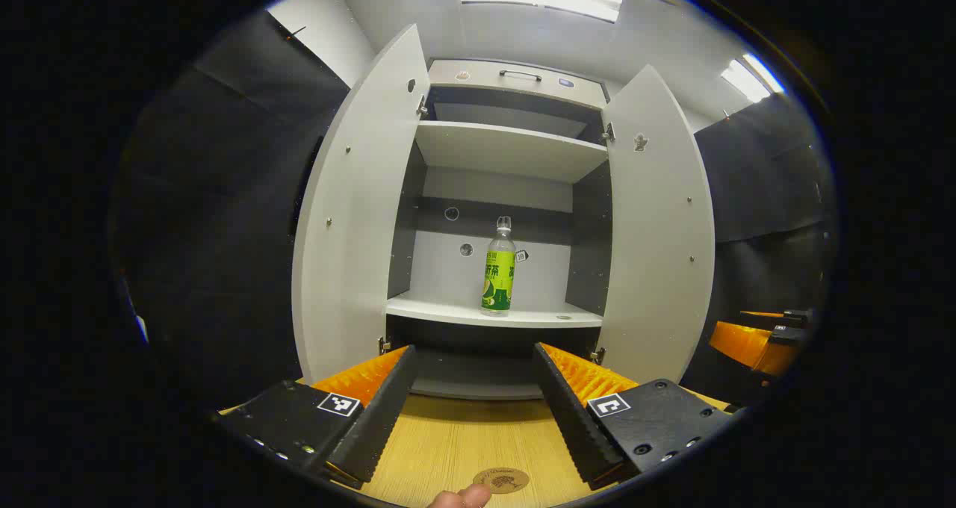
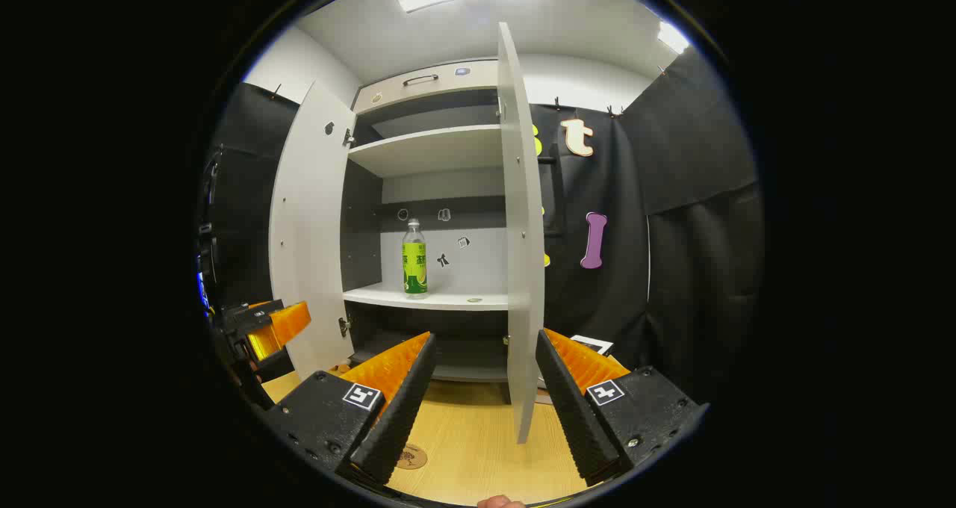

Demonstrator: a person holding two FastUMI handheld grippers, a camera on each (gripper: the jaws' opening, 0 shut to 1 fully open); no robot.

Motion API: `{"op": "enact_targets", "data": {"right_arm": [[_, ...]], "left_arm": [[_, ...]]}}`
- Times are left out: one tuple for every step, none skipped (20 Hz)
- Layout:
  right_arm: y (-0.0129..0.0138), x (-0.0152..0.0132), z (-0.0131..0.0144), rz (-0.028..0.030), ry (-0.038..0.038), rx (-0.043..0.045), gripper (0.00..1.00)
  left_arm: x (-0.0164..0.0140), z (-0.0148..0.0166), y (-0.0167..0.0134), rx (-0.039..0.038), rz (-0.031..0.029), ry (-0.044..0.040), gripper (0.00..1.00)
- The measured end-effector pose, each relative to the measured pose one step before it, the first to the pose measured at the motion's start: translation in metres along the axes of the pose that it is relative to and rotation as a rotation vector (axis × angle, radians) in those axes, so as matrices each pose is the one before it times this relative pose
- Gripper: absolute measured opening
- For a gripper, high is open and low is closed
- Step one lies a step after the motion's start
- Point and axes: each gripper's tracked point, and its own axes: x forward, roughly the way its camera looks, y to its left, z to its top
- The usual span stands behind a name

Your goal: Grasp the bottle in the cabinet with the left hand and place it on the coaster, then close the right door with the right hand and the left door with the left hand.

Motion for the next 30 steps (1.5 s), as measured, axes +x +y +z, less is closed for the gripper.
{"op": "enact_targets", "data": {"right_arm": [[0.00002, -0.00082, 0.00019, 0.00032, 0.00222, -0.00318, 0.82], [0.00148, -0.00092, 0.00019, 0.0026, 0.00194, -0.00146, 0.82], [0.00222, -0.00109, -0.00001, 0.00228, 0.00062, 0.0013, 0.82], [0.00119, 0.00101, -0.00036, 0.00527, 0.00146, 0.00284, 0.82], [0.0002, 0.00051, -0.00064, 0.00489, 0.00314, 0.00325, 0.82], [0.00076, 0.00009, -0.00134, 0.00144, 0.00313, 0.00267, 0.82], [-0.00128, -0.00101, -0.00022, -0.00131, 0.00042, 0.00298, 0.82], [-0.00042, 0.00016, -0.00077, -0.00238, 0.0004, 0.0016, 0.82], [-0.00012, -0.00038, -0.00012, -0.00195, 0.00104, 0.00068, 0.82], [-0.00042, -0.00127, 0.00049, -0.00112, 0.0, -0.00028, 0.82], [0.00027, -0.00146, -0.00017, -0.00162, -0.001, -0.00215, 0.82], [-0.00104, -0.00124, 0.00078, -0.00153, -0.00056, -0.00214, 0.82], [-0.0004, 0.00002, 0.00024, -0.00066, 0.00089, -0.00068, 0.82], [-0.00093, 0.00005, -0.00107, -0.0005, 0.00509, 0.00117, 0.82], [-0.00034, 0.0005, -0.00042, 0.00086, 0.00363, 0.00157, 0.82], [0.00042, 0.00038, -0.00015, 0.00201, 0.00107, 0.00243, 0.82], [0.00136, -0.00008, -0.00022, 0.0033, 0.00084, 0.00059, 0.82], [0.00027, 0.0005, 0.0005, 0.00195, -0.00005, -0.00209, 0.82], [0.00088, -0.00042, 0.00013, 0.00269, -0.00045, -0.00309, 0.82], [0.00043, 0.00002, 0.00015, 0.00313, -0.00063, -0.00254, 0.82], [0.00052, -0.00021, 0.0003, 0.00158, 0.00068, -0.00181, 0.82], [-0.00002, -0.00135, 0.0004, 0.00079, -0.00012, 0.00035, 0.82], [-0.00073, 0.00037, -0.00046, 0.00048, -0.0009, 0.0012, 0.82], [-0.00002, -0.00095, -0.00076, -0.00165, -0.00003, 0.00077, 0.82], [-0.00048, -0.00062, 0.00001, -0.00196, 0.00014, 0.00016, 0.82], [-0.00154, -0.00174, 0.00026, -0.00262, 0.00064, -0.00102, 0.82], [-0.0016, -0.00108, -0.00017, -0.00361, 0.00178, -0.00175, 0.82], [-0.00099, -0.00185, -0.00062, -0.00333, 0.00076, -0.0006, 0.82], [-0.00139, -0.00133, 0.00022, -0.00404, -0.00017, 0.00061, 0.82], [-0.00107, -0.00188, 0.00029, -0.00467, -0.00129, 0.00157, 0.82]], "left_arm": [[-0.00044, 0.00008, 0.00239, 0.0043, 0.00549, -0.00037, 0.95], [-0.00089, 0.00056, 0.00068, 0.00473, 0.00408, -0.00011, 0.95], [-0.00017, 0.001, 0.00045, 0.00366, 0.00108, -0.00168, 0.95], [-0.00068, 0.00172, -0.00015, 0.00367, -0.00179, -0.00534, 0.95], [-0.00108, 0.0012, -0.0009, 0.00344, -0.00244, -0.00576, 0.94], [-0.00002, 0.00166, -0.00057, 0.00286, -0.00411, -0.00545, 0.95], [0.00012, 0.00153, -0.00116, 0.00415, -0.00316, -0.00241, 0.95], [0.00017, 0.00072, -0.00033, 0.00483, 0.00016, -0.00224, 0.95], [0.00007, 0.00126, 0.00022, 0.00333, 0.0006, -0.00185, 0.95], [0.0005, 0.00046, -0.0006, -0.00033, -0.00142, -0.00091, 0.95], [-0.00065, 0.00048, -0.00055, -0.0022, -0.0022, -0.00161, 0.94], [-0.00012, 0.00058, -0.00027, -0.00077, -0.00008, -0.00132, 0.95], [-0.00006, -0.00038, -0.00029, 0.00069, 0.00126, 0.00104, 0.95], [-0.0007, -0.00047, -0.00037, 0.00079, -0.00073, 0.00124, 0.95], [-0.00019, 0.00016, -0.00057, 0.00068, -0.00124, 0.00184, 0.95], [-0.00002, 0.00003, 0.00025, 0.00078, 0.00035, 0.00071, 0.95], [-0.00037, -0.00019, -0.00032, 0.00039, 0.00035, -0.00031, 0.95], [-0.00054, 0.00039, -0.00001, 0.00046, 0.00073, -0.00153, 0.94], [0.00048, 0.0005, 0.00058, 0.00169, 0.00062, -0.00118, 0.94], [-0.00024, 0.00001, -0.00013, 0.00228, 0.00032, 0.00127, 0.95], [-0.00048, -0.00059, -0.00035, 0.00154, 0.00025, 0.00143, 0.95], [0.00066, 0.00043, 0.00006, 0.00067, 0.00056, 0.00089, 0.95], [-0.00037, 0.00004, -0.00001, 0.00019, -0.00102, 0.0001, 0.95], [0.00125, 0.00104, -0.00019, 0.00199, -0.00157, -0.00117, 0.94], [0.00098, 0.00154, -0.00044, 0.00759, -0.00382, -0.00462, 0.95], [0.00219, 0.00228, -0.00017, 0.01062, -0.00085, -0.00605, 0.94], [0.0018, 0.00317, -0.00046, 0.00636, -0.00254, -0.00572, 0.94], [0.00345, 0.00452, -0.00265, -0.00055, -0.01173, -0.00824, 0.99], [0.00619, 0.00379, -0.00223, -0.00746, -0.01375, -0.00786, 0.95], [0.0064, 0.0044, -0.00455, -0.013, -0.01903, -0.00661, 0.95]]}}
